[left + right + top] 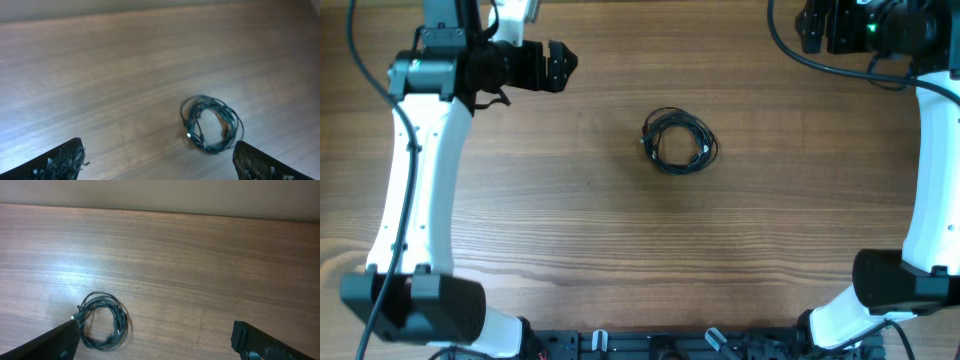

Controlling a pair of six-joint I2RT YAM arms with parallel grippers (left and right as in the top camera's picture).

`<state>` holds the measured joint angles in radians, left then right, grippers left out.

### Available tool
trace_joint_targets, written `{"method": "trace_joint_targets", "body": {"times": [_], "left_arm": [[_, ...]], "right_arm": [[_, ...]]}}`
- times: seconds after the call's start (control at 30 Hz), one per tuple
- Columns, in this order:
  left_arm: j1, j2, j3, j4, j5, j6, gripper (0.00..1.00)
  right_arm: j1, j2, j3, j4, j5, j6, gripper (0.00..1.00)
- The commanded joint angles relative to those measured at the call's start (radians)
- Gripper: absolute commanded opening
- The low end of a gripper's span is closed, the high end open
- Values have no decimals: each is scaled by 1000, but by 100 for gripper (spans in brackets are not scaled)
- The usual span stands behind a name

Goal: Untangle cables
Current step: 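Lower the left gripper onto the black cable coil and grasp it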

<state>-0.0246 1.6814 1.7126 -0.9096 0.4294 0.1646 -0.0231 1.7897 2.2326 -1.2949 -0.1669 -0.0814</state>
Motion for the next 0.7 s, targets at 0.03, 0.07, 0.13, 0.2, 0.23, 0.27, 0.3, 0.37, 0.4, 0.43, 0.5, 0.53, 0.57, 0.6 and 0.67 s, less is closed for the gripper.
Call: {"method": "trace_joint_targets", "body": {"times": [0.03,0.07,0.13,0.2,0.23,0.27,0.3,0.37,0.4,0.43,0.5,0.53,0.57,0.6,0.67], "left_arm": [[7,83,16,-12,108,19,96],[6,92,16,-15,125,28,95],[0,112,16,-24,150,46,95],[-12,127,16,-27,150,46,95],[-23,136,16,-27,150,51,95],[-31,142,16,-27,150,57,95],[-42,150,16,-27,150,65,96],[-68,162,16,-26,149,68,96],[-80,166,16,-25,144,68,96],[-93,173,16,-23,134,68,96],[-119,183,16,-22,100,68,97],[-136,195,16,-19,72,67,97],[-149,202,16,-18,54,66,98],[-158,211,16,-16,42,63,99],[-182,230,16,-10,5,56,99]], "right_arm": [[-5,0,19,-31,8,13,100],[-5,0,19,-30,-1,8,100],[-5,0,19,-34,-42,-21,100],[-5,0,19,-33,-65,-21,100],[-5,0,19,-26,-76,-21,100],[-5,0,19,-26,-82,-23,100],[-5,0,19,-22,-90,-22,100],[-5,0,19,-16,-118,-16,100],[-4,1,19,-18,-134,-18,100],[-4,2,19,-19,-148,-21,100],[-4,3,18,-23,-153,-22,100],[-4,3,17,-28,-153,-21,100],[-4,3,17,-32,-153,-13,99],[-4,3,17,-37,-154,-11,100],[-2,3,17,-49,-168,-16,100]]}}
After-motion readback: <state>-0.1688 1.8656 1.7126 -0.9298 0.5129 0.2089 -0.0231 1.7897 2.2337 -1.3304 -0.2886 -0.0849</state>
